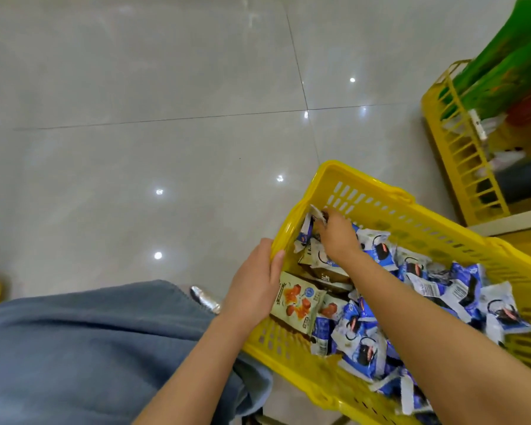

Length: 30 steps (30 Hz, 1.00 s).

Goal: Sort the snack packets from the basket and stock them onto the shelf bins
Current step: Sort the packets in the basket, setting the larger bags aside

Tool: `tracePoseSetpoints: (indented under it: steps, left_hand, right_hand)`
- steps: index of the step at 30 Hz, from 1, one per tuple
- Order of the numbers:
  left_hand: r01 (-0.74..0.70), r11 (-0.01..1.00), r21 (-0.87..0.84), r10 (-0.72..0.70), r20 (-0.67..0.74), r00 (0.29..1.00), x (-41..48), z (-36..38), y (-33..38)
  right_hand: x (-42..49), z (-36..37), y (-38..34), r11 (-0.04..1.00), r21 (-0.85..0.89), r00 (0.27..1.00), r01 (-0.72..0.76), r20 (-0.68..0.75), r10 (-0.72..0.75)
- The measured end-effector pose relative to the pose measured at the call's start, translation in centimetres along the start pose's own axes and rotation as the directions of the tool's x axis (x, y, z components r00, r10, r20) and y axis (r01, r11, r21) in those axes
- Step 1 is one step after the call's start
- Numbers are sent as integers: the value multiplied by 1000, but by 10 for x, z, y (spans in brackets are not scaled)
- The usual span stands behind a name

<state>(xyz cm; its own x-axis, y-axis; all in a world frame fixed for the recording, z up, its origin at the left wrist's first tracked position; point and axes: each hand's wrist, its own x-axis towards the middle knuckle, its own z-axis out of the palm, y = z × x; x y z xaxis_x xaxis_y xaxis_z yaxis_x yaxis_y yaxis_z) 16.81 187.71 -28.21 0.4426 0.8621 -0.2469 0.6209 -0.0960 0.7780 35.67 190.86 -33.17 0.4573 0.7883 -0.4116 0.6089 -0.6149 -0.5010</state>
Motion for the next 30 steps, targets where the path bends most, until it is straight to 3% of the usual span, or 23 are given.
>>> tracePoseSetpoints:
  steps: [4,8,11,13,16,19,23,27,30]
  left_hand:
    - [42,999,-11,-42,-11,999,1,0,3]
    - [78,996,32,-66,-273,960,-6,-3,9]
    - [-31,990,-140,-20,-352,936,-13,-8,23]
    - [-68,945,-321,-17,-256,967,-14,-13,37]
    - [5,809,-588,-7,-2,1000,-14,-17,54]
    - [55,774,-631,21,113,993,-15,-20,53]
    - [91,819,-566,-92,28,995,-10,-31,41]
    - [109,800,-590,-150,-20,989,-5,-36,36]
    - [121,792,-598,-156,-7,988,-5,-33,37]
  right_hand:
    - [-13,-19,8,993,64,995,104,-13,-103]
    - [-28,-64,0,969,6,969,246,-15,-246]
    - [-48,-101,-17,928,2,928,371,-6,-371]
    - [-69,-113,-30,918,136,921,372,68,-384]
    - [-101,-109,-42,844,478,907,243,197,-372]
    - [-108,-99,-37,772,594,905,226,164,-392]
    - [-94,-81,0,877,434,975,204,-12,-221]
    - [-87,-35,44,997,80,975,4,220,-21]
    - [-88,-6,52,993,-110,980,-32,192,53]
